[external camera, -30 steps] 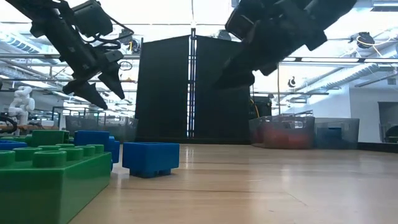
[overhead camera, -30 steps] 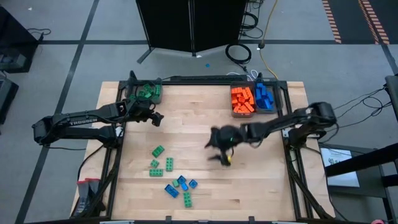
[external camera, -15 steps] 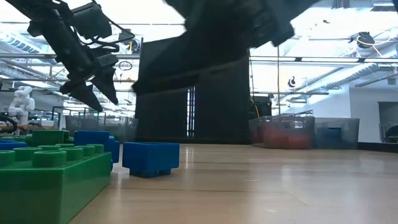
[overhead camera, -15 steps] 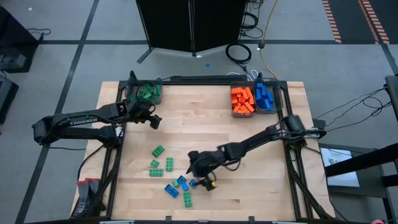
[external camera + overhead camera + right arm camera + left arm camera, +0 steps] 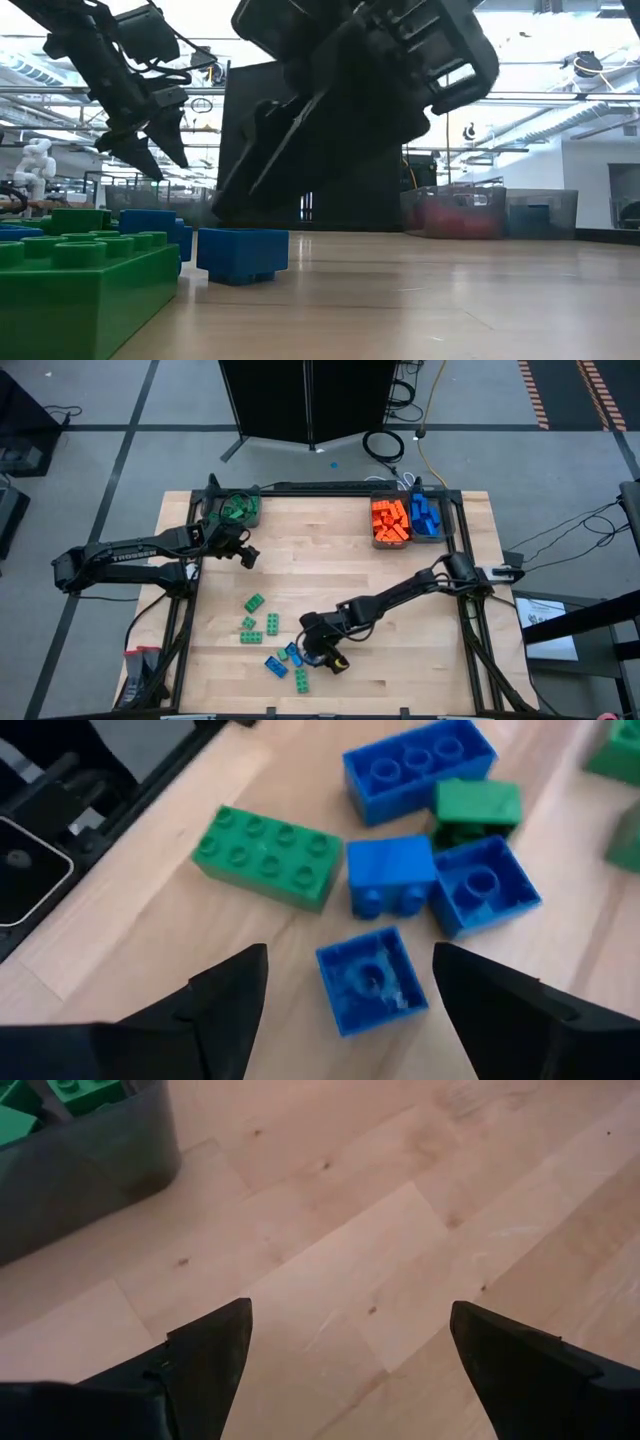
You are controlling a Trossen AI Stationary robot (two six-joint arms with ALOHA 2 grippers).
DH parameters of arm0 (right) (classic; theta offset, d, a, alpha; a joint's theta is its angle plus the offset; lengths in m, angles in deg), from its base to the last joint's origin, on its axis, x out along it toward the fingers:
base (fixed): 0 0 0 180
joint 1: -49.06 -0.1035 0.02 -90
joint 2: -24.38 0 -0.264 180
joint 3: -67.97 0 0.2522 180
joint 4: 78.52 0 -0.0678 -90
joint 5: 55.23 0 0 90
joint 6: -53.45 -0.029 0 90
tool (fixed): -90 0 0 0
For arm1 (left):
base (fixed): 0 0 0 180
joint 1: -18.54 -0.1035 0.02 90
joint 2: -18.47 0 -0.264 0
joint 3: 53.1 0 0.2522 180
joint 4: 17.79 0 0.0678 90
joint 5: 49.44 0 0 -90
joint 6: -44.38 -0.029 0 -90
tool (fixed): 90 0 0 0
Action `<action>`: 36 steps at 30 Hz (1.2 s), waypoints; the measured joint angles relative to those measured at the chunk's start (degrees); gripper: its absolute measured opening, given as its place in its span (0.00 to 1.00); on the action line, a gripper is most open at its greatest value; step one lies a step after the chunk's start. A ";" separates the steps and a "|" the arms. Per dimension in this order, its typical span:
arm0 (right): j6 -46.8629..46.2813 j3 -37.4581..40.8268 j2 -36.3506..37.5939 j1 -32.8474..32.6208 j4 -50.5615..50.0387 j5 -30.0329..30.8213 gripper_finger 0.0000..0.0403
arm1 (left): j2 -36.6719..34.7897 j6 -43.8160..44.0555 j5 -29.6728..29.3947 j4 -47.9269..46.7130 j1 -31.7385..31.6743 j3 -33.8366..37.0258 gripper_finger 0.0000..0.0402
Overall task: Sort blocks
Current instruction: Put the blue game piece into the right black bin
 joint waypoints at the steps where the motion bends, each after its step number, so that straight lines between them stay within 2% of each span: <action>1: 0.38 -0.04 -0.33 -0.09 0.43 0.03 0.69 | -0.01 0.00 0.00 0.02 0.00 0.00 0.85; 7: 0.31 -0.06 -3.51 -0.07 0.49 0.92 0.69 | 0.00 0.09 -0.57 0.30 0.00 0.00 0.85; 10: 0.44 -0.17 -4.39 -0.09 0.86 1.65 0.65 | 0.00 0.04 -1.07 0.26 0.00 0.00 0.85; 13: 0.23 -0.19 -4.50 -0.07 0.83 2.83 0.53 | 0.00 0.06 -1.45 0.26 0.00 0.00 0.85; 17: -0.11 -0.17 -4.54 0.20 0.61 3.13 0.29 | 0.00 0.06 -1.95 0.24 0.00 0.00 0.85; 23: -4.93 -0.17 -3.74 0.61 -1.99 3.10 0.29 | 0.00 0.04 -2.19 0.22 0.00 0.00 0.85; 27: -5.66 0.01 -0.95 1.60 -9.08 4.24 0.29 | 0.00 0.04 -2.19 0.20 0.00 0.00 0.85; 31: -2.72 0.42 4.03 4.26 -18.83 6.10 0.29 | -0.02 0.11 -2.19 0.19 0.00 0.00 0.85; 36: -1.53 3.40 14.38 9.34 -26.30 12.82 0.29 | 0.00 0.09 -2.19 0.15 0.00 0.00 0.85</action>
